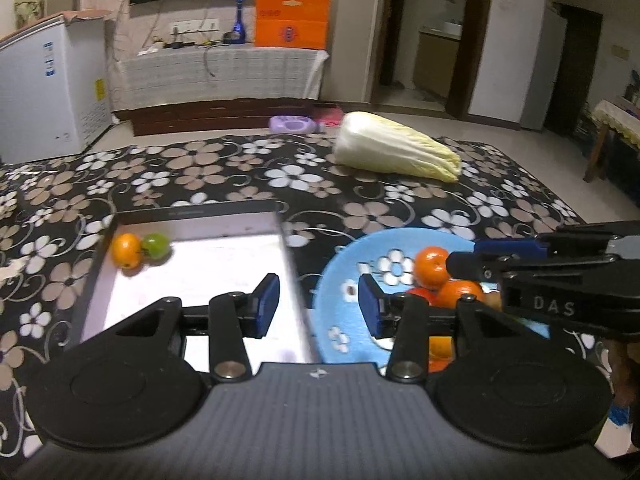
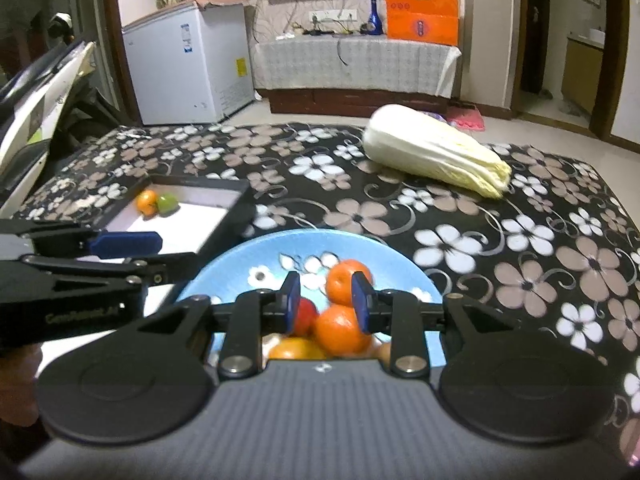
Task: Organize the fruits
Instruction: 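Move both open tools back over the tray toward the orange and lime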
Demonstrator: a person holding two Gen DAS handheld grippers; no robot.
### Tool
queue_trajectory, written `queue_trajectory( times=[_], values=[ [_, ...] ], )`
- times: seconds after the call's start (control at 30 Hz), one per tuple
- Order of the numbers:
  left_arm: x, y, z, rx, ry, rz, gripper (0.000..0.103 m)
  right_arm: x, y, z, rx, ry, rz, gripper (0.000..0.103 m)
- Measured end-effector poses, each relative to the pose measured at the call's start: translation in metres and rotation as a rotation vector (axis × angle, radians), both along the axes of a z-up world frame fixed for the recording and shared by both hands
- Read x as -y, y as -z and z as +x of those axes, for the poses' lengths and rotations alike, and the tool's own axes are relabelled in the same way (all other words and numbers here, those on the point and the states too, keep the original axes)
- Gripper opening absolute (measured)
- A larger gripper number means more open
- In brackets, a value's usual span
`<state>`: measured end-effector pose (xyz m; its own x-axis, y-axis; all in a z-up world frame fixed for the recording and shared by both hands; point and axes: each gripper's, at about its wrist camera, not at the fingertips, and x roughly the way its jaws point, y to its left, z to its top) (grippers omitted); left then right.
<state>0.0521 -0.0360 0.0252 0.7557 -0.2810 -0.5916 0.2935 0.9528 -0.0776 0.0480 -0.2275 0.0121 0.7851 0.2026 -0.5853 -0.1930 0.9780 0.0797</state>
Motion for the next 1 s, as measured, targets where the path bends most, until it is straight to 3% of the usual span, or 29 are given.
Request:
queue_trajectory(
  times=[0.33, 0.57, 0.8, 1.0],
  values=[
    [-0.054, 0.003, 0.009, -0.032, -0.111, 0.016, 0.051, -0.052, -0.013, 0.018, 0.091, -0.133, 0.055, 0.031],
    [-0.092, 0.010, 0.011, -0.053, -0.155, 0.034, 0.051, -0.101, -0.011, 0.049, 0.070, -0.212, 0.076, 0.031],
    [-0.118, 0.010, 0.010, -0.070, -0.168, 0.024, 0.051, -0.163, -0.001, 0.074, 0.040, -0.364, -0.009, 0.031],
    [-0.121, 0.012, 0.009, -0.078, -0.148, 0.029, 0.051, -0.191, 0.012, 0.106, -0.006, -0.388, -0.085, 0.031]
  ],
)
